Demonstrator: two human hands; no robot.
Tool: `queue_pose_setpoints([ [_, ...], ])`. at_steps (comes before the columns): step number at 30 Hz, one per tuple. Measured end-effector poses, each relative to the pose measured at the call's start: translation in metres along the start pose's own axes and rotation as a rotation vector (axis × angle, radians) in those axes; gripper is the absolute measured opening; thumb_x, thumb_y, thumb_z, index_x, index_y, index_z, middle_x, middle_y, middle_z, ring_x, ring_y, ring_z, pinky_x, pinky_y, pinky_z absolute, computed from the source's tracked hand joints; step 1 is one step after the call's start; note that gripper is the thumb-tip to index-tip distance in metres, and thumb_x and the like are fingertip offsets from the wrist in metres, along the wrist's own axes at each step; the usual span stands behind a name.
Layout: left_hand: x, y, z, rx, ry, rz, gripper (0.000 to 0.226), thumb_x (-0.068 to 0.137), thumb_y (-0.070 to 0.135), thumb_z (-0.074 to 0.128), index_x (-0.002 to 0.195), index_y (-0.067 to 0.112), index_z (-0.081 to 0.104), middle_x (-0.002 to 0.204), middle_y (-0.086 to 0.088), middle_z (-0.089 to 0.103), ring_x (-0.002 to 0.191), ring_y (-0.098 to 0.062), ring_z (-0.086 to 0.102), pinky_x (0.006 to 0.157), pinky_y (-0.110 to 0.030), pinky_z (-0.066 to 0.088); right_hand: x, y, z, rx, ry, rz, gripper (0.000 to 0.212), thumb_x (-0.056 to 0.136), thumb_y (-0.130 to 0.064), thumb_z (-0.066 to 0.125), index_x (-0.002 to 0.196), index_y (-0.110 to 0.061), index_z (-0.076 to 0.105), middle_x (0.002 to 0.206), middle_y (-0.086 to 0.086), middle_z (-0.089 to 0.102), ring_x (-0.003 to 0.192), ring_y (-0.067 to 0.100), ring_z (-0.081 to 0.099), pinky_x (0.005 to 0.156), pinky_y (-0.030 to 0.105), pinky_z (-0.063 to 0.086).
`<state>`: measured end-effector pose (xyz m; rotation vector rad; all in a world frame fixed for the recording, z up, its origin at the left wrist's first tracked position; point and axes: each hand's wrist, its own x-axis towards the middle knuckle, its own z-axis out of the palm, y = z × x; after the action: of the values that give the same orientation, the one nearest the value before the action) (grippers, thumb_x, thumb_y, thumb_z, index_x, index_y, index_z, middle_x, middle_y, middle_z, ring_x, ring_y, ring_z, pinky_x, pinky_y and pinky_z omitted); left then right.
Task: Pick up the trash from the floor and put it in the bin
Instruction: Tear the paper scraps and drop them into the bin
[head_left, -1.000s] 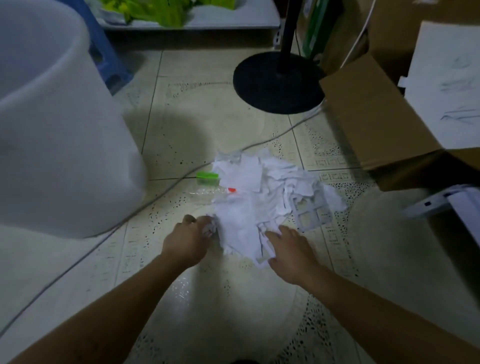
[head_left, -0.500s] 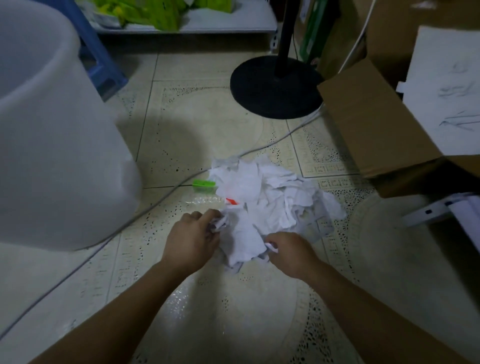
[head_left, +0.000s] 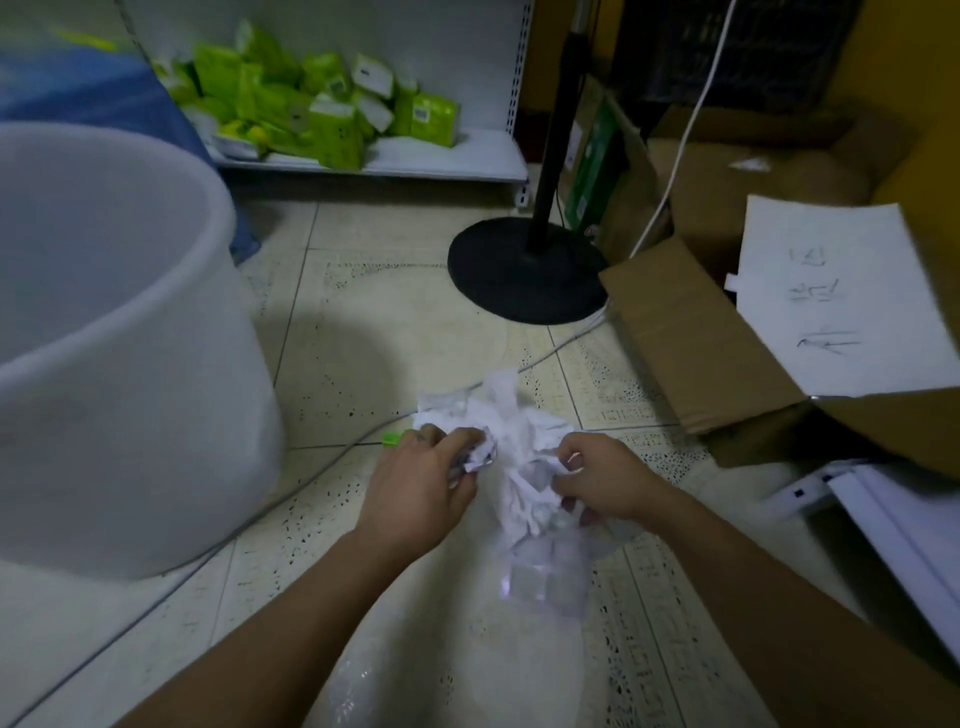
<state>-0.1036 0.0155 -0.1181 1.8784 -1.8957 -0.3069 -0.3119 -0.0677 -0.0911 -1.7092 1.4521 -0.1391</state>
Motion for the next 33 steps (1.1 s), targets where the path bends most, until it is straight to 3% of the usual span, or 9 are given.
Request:
queue_pose_setpoints([
  [6,0.035,0.001,-0.05,-0.058,0.059,0.037,0.038,0.09,0.038,0.051,0.128,0.039,0.048,0.106,-0.005,0.058,0.086,-0.022,0.055,0.07,-0.035,0.052,-0.003,-0.067,-0.028,0.187,0.082,-0.054,0.027,0.083,0.007,0.053,0.102,-0.007,0.067,0.082,0.022,0.065,0.055,0.023,0.06,0.047,0.029,0.052],
  [10,0.065,-0.003,-0.106,0.01,0.133,0.066,0.039,0.088,0.041,0.053,0.127,0.037,0.05,0.105,-0.003,0.059,0.09,-0.021,0.055,0.069,-0.032,0.049,0.005,-0.115,-0.039,0.214,0.073,-0.087,0.003,0.084,0.0,0.062,0.087,-0.001,0.06,0.076,0.019,0.054,0.055,0.021,0.05,0.047,0.025,0.042],
  [15,0.094,-0.019,-0.189,0.123,0.194,0.082,0.04,0.086,0.041,0.054,0.126,0.04,0.05,0.107,-0.003,0.058,0.098,-0.027,0.056,0.073,-0.035,0.048,0.025,-0.179,-0.054,0.319,0.045,-0.099,0.005,0.081,0.004,0.066,0.084,0.001,0.063,0.07,0.014,0.057,0.05,0.018,0.047,0.05,0.027,0.047],
  [18,0.099,-0.034,-0.228,0.172,0.223,0.087,0.04,0.086,0.042,0.054,0.126,0.039,0.051,0.107,-0.003,0.058,0.102,-0.027,0.055,0.076,-0.034,0.046,0.038,-0.212,-0.054,0.296,-0.007,-0.089,0.021,0.079,0.01,0.063,0.1,0.007,0.062,0.09,0.024,0.06,0.064,0.028,0.06,0.063,0.036,0.06],
  [20,0.096,-0.046,-0.245,0.199,0.236,0.098,0.041,0.086,0.042,0.054,0.126,0.039,0.05,0.109,-0.003,0.058,0.102,-0.027,0.055,0.076,-0.034,0.048,0.049,-0.229,-0.045,0.25,0.001,-0.085,0.037,0.083,0.013,0.053,0.119,0.006,0.053,0.112,0.029,0.057,0.074,0.033,0.066,0.059,0.036,0.06],
  [22,0.089,-0.06,-0.255,0.178,0.254,0.084,0.041,0.086,0.041,0.055,0.126,0.04,0.05,0.112,-0.003,0.058,0.103,-0.027,0.056,0.078,-0.036,0.05,0.059,-0.24,-0.03,0.198,0.05,-0.078,0.045,0.087,0.012,0.046,0.131,0.001,0.044,0.118,0.026,0.053,0.067,0.03,0.065,0.052,0.031,0.058],
  [26,0.078,-0.085,-0.261,0.131,0.282,0.06,0.04,0.085,0.043,0.056,0.124,0.041,0.051,0.112,-0.002,0.058,0.104,-0.026,0.055,0.077,-0.036,0.049,0.076,-0.242,0.0,0.11,0.088,-0.071,0.022,0.079,0.009,0.064,0.1,0.002,0.057,0.086,0.017,0.055,0.066,0.023,0.058,0.066,0.037,0.06],
  [29,0.076,-0.093,-0.259,0.139,0.287,0.073,0.04,0.085,0.045,0.055,0.124,0.041,0.05,0.108,-0.002,0.057,0.102,-0.025,0.054,0.074,-0.033,0.045,0.08,-0.236,0.017,0.037,0.058,-0.066,0.02,0.077,-0.009,0.075,0.092,-0.003,0.062,0.081,0.013,0.059,0.067,0.021,0.058,0.055,0.029,0.052],
  [33,0.072,-0.095,-0.257,0.157,0.236,0.077,0.04,0.086,0.046,0.055,0.125,0.041,0.05,0.109,-0.002,0.058,0.099,-0.024,0.055,0.077,-0.034,0.048,0.076,-0.245,0.015,-0.016,0.066,-0.136,0.014,0.085,-0.027,0.062,0.083,-0.014,0.065,0.085,0.01,0.064,0.075,0.022,0.061,0.054,0.027,0.047],
])
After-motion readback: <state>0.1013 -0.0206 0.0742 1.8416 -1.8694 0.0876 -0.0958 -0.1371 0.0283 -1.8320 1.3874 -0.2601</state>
